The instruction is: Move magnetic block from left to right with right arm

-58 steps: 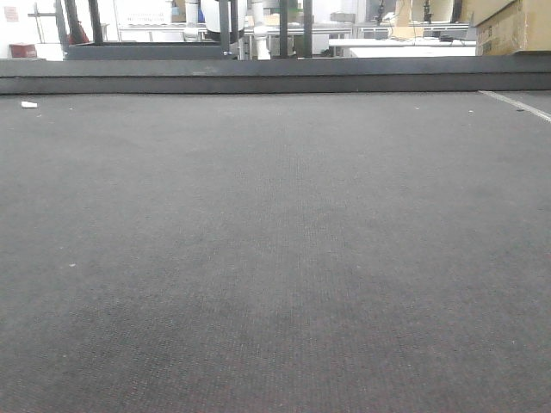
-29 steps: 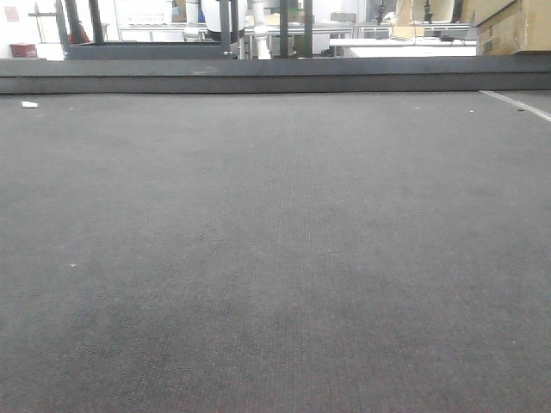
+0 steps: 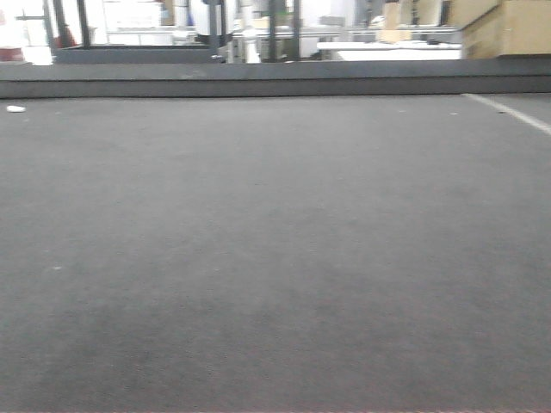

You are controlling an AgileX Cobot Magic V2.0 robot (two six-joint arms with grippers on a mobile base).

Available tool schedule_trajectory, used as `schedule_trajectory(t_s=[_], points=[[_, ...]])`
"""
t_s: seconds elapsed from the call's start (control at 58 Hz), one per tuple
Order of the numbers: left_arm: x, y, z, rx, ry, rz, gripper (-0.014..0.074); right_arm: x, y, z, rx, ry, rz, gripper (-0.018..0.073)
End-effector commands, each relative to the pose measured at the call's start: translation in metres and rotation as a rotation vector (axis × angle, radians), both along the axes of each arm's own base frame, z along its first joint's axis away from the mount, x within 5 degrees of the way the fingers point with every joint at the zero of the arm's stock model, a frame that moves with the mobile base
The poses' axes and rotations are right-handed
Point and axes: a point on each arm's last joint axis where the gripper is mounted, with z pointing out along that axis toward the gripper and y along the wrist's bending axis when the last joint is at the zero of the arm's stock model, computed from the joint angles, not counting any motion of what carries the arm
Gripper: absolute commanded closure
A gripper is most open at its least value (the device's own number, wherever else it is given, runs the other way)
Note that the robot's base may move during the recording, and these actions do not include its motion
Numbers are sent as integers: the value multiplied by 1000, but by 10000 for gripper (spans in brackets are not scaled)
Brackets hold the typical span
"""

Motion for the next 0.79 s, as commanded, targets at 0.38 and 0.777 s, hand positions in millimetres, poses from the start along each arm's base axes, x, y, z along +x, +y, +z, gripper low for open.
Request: schedule_trajectory(t_s=[0.38,0.777], points=[[-1,0,6,-19,-88,1,722,0,0,15,-8,-101,-1,386],[-1,0,6,-19,-88,1,722,0,0,15,-8,-101,-1,386]])
